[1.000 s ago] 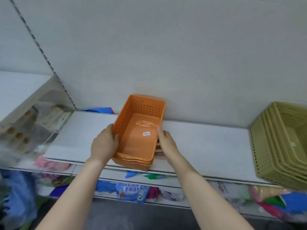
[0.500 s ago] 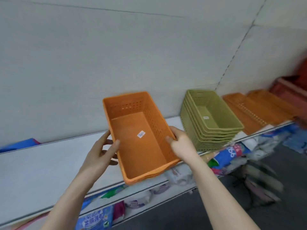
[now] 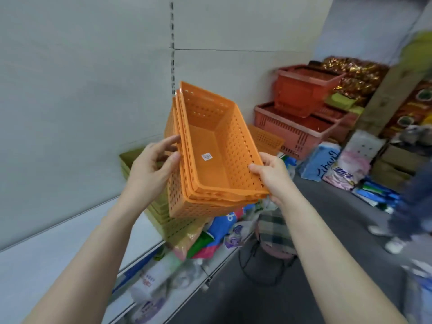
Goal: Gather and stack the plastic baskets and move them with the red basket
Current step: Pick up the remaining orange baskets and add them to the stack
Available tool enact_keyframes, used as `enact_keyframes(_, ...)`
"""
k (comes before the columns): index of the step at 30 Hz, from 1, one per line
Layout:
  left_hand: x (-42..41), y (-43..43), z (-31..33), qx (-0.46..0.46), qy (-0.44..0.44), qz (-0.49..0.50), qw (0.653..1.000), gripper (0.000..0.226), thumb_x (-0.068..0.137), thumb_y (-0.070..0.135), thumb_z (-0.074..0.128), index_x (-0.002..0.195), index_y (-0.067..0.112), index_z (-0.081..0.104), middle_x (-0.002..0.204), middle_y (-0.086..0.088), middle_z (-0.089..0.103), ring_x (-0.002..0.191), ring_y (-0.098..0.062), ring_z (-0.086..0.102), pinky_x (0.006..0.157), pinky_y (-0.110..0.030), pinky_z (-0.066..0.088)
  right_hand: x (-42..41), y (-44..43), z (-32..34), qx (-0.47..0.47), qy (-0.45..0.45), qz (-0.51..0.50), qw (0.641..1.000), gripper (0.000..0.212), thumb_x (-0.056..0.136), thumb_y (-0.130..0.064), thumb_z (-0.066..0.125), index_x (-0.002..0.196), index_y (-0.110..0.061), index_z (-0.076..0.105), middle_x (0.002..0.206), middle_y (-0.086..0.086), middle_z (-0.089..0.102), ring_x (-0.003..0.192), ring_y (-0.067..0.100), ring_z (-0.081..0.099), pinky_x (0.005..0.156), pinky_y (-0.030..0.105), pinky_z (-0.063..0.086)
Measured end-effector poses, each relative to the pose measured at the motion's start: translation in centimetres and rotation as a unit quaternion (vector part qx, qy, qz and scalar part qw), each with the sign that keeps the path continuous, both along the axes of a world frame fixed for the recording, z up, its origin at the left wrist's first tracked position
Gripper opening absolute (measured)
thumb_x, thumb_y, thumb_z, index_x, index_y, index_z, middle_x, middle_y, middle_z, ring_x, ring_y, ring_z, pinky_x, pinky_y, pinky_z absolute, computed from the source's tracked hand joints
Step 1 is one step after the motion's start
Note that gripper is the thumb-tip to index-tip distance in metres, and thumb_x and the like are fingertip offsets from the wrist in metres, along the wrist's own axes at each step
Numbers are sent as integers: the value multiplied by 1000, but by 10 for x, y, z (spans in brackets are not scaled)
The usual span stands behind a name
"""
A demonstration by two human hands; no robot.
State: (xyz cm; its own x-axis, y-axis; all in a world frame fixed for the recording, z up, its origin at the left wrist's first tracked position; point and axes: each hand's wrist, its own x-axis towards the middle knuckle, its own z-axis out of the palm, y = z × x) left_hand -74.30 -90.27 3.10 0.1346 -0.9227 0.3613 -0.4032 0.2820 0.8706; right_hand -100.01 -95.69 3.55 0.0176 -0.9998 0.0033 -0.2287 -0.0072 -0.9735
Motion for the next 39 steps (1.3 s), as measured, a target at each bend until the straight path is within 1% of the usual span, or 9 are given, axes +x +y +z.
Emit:
enact_keyframes(4,-72,-49,-17,50,-21,-30,998,46,93,36,53,139,36,49,120,10,64,102,-4,65,88,-36,57,-74,-40,-10,-10,66,-45,997,33,95,-5,53,90,-35,65,95,-2,73,93,28,71,86,52,57)
enact_keyframes(9,-139,-100,-54,144,12,-72,987,39,99,24,47,138,25,50,115,5,67,100,-8,66,90,-37,57,-142,-89,-38,-7,139,-78,987,29,91,-15,55,102,-40,65,97,-4,74,90,23,70,86,52,57)
enact_keyframes(13,-167,-146,-74,201,100,-54,973,32,102,25,41,132,24,51,108,1,69,96,-9,67,82,-25,57,-164,-141,-45,-17,176,-56,983,31,92,-15,56,105,-42,64,98,-5,73,91,22,70,87,52,56)
enact_keyframes(17,-170,-212,-98,217,135,46,966,39,99,26,47,138,21,45,116,-6,65,100,-18,65,90,-36,56,-163,-219,-28,-72,200,-2,977,32,90,-16,59,113,-36,69,104,-10,74,98,17,69,91,49,55)
enact_keyframes(22,-166,-280,-121,284,225,163,918,48,99,36,45,140,13,44,130,-13,58,108,-26,57,101,-44,47,-138,-309,-11,-120,209,44,970,33,89,-19,59,114,-37,70,98,-12,75,93,14,71,87,46,57)
enact_keyframes(25,-166,-304,-132,316,273,193,888,42,100,39,39,133,15,48,119,-10,59,95,-21,55,97,-42,47,-125,-354,-26,-115,195,79,971,26,89,-21,58,109,-33,70,98,-4,76,91,21,72,85,48,58)
enact_keyframes(28,-167,-313,-138,333,335,194,860,30,102,36,35,120,16,50,110,-7,58,92,-20,56,87,-38,45,-119,-385,-52,-76,176,124,974,29,94,-15,59,120,-27,68,110,-2,74,102,22,70,91,45,56)
enact_keyframes(35,-171,-332,-146,335,352,189,853,49,97,55,31,118,18,54,104,-1,64,93,-16,61,89,-36,48,-104,-438,-115,10,273,259,926,24,97,-10,54,106,-29,65,100,-5,70,90,14,67,78,31,53)
enact_keyframes(39,-189,-347,-146,318,334,239,854,54,93,62,32,119,21,54,104,3,62,93,-13,59,81,-34,49,-109,-441,-145,18,284,271,919,32,98,-12,49,128,-22,56,103,-3,67,86,11,63,78,30,49)
